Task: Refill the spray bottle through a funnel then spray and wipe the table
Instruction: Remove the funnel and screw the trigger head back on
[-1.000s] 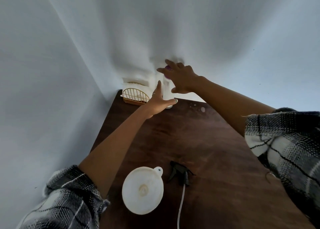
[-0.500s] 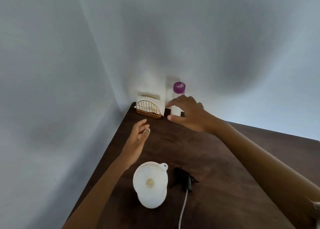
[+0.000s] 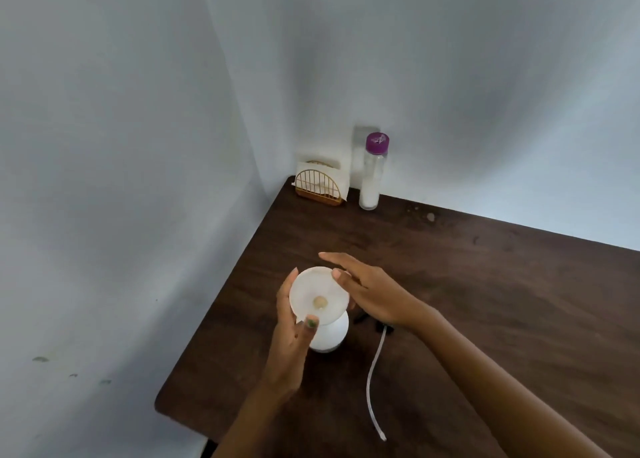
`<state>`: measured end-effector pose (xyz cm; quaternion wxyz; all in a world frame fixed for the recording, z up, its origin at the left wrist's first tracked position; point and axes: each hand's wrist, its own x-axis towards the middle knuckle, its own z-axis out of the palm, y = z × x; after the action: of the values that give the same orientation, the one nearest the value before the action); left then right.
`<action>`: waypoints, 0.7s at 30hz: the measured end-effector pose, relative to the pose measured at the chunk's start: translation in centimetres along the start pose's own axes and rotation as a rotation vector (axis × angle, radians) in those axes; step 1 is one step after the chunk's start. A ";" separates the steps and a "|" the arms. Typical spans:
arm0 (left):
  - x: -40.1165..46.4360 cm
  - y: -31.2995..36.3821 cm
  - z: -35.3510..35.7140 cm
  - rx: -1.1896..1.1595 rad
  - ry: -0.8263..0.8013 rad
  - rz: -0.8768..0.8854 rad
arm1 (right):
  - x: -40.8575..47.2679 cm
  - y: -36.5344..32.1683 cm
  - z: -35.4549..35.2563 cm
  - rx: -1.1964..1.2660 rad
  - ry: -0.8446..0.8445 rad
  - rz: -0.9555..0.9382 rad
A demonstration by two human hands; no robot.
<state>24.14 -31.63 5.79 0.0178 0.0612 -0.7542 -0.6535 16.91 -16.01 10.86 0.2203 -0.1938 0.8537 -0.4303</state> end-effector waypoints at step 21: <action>-0.5 -1.2 0.4 0.347 0.114 -0.034 | -0.5 0.0 1.8 -0.093 0.227 -0.090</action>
<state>24.71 -31.38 4.53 0.0385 0.1128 -0.8523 -0.5093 18.28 -16.89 9.97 0.0934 -0.1920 0.8826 -0.4187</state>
